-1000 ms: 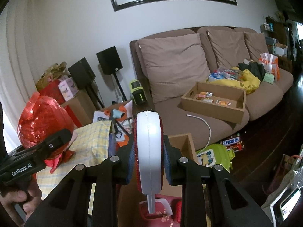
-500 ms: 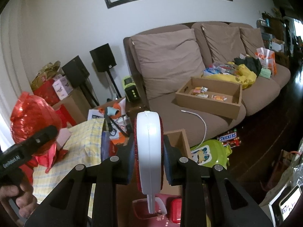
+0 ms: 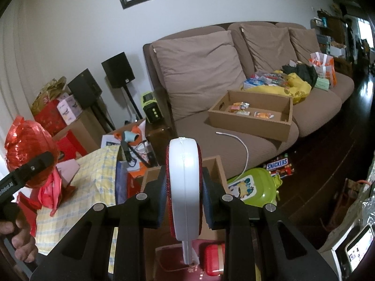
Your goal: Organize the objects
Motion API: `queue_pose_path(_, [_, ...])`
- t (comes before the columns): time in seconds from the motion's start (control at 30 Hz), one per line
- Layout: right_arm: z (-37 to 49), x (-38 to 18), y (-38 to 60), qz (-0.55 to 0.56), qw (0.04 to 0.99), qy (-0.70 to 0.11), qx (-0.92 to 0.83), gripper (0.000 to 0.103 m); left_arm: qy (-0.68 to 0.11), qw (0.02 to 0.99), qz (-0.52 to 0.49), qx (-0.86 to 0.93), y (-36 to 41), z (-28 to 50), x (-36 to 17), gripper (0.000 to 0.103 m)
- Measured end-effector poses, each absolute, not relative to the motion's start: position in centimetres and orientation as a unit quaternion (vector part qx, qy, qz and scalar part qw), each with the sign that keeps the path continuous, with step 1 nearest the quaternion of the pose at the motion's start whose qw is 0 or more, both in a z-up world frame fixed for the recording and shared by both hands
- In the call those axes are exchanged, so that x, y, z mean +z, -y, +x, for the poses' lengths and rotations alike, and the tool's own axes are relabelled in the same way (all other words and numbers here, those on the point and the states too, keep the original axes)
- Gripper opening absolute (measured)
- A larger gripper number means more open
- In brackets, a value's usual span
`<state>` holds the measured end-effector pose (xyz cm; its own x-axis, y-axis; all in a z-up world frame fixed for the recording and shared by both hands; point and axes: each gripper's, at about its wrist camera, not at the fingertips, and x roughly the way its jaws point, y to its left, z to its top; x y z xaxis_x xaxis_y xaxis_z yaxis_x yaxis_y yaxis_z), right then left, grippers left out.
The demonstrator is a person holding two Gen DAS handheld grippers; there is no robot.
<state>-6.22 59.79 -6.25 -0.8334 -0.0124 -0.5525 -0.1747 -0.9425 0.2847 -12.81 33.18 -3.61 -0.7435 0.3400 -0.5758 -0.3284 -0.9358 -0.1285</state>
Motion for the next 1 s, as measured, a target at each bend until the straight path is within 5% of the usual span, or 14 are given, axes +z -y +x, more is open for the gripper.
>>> queue_pose_path(1.0, [-7.3,-8.1,-59.3,-0.31,0.034,-0.175,0.934,0.025,-0.017,0.191,-0.345,0.919,-36.4,-12.4,-7.8,0.093])
